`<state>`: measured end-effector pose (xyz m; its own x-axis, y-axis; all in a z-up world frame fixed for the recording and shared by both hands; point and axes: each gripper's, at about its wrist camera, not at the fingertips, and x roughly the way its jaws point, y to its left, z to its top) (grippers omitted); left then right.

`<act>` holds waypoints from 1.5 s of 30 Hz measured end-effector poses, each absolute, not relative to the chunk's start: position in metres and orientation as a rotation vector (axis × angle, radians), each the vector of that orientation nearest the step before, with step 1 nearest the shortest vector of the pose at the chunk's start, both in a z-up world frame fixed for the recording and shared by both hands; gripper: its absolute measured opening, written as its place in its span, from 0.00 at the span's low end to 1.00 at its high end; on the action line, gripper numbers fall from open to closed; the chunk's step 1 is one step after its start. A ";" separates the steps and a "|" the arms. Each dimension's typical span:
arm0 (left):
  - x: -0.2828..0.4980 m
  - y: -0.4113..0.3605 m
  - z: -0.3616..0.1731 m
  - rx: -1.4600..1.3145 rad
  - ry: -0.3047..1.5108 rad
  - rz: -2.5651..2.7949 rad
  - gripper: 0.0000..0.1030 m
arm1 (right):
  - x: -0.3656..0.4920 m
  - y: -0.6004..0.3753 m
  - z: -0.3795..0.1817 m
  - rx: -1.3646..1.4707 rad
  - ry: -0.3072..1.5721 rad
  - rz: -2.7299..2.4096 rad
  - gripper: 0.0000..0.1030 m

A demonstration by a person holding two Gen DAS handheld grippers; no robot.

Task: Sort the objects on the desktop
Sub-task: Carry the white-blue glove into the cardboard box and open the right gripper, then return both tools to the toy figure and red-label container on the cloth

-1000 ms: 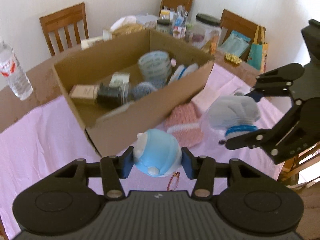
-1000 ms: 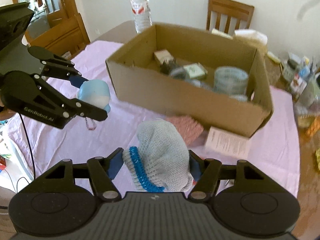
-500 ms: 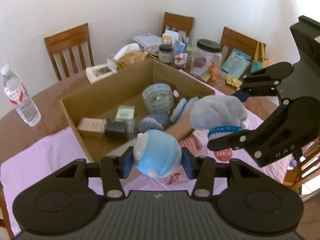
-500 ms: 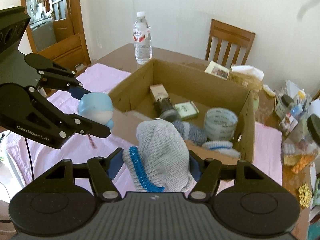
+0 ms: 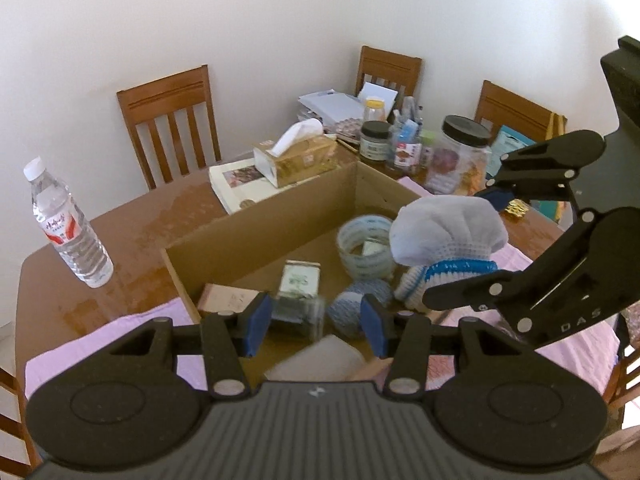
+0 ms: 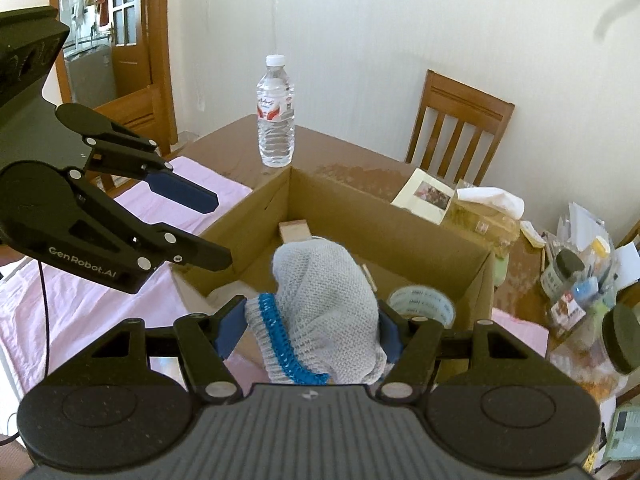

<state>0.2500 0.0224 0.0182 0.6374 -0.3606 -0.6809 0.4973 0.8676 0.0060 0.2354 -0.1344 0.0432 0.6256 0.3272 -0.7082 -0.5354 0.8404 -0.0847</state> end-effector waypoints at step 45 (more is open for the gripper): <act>0.177 0.023 -0.025 0.164 0.842 -0.383 0.90 | 0.172 -0.184 -0.009 -0.193 0.798 0.377 1.00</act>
<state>0.1774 0.0235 -0.0248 0.6027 -0.2647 -0.7528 0.3933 0.9194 -0.0085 0.1716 -0.1837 -0.0086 0.6360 0.2560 -0.7280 -0.4000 0.9161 -0.0273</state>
